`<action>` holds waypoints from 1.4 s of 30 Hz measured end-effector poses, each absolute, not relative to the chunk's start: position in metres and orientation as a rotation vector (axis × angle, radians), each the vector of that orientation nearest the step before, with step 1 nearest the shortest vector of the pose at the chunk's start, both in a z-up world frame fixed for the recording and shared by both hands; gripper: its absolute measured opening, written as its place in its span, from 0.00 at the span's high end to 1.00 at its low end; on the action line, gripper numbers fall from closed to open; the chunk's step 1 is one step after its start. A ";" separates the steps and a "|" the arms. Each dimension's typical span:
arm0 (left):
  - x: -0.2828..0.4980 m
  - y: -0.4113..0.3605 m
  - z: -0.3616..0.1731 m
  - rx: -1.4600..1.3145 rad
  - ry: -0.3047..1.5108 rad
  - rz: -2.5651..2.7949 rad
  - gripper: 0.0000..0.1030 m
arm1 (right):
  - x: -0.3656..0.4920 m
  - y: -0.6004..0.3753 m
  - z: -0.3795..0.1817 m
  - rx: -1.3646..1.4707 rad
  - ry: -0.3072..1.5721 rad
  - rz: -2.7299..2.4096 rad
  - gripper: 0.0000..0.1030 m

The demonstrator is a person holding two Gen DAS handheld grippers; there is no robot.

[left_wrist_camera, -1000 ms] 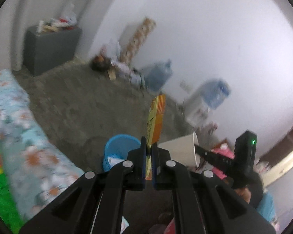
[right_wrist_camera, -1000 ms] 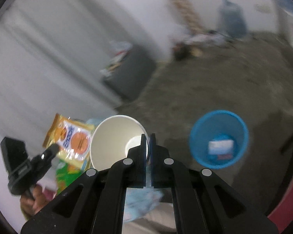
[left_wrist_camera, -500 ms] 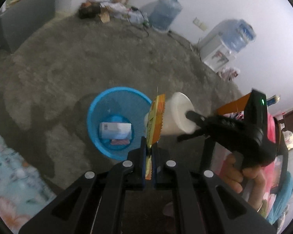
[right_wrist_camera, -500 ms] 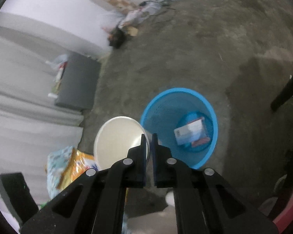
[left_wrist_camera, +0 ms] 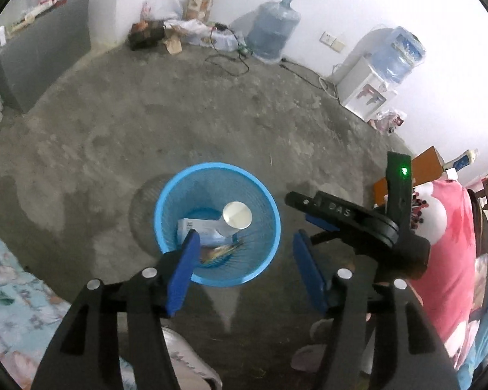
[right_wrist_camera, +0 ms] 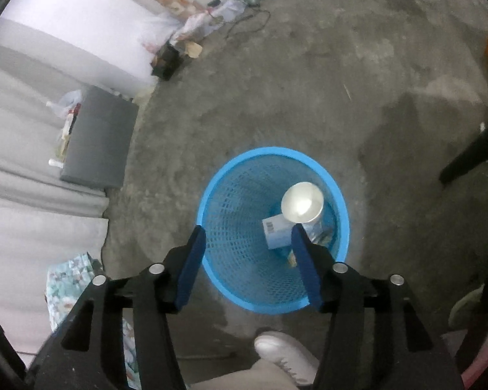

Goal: Collect trash
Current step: 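Return to the bed and grasp the green snack bag with the right tool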

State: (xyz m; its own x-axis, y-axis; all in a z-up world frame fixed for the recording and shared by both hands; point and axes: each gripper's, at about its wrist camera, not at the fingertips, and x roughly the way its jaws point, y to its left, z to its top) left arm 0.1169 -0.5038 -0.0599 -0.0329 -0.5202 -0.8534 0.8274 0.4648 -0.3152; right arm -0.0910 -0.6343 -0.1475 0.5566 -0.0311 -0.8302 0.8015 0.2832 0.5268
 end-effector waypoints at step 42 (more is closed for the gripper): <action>0.053 0.135 0.087 -0.309 0.636 -0.269 0.08 | -0.038 -0.229 0.114 0.111 0.558 0.056 0.08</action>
State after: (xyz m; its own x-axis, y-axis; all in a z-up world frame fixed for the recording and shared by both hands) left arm 0.0528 0.1353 0.0875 0.7726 -0.3380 -0.5374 0.1504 0.9199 -0.3623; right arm -0.0376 -0.2291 0.1141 0.8469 0.0828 -0.5253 -0.0223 0.9925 0.1205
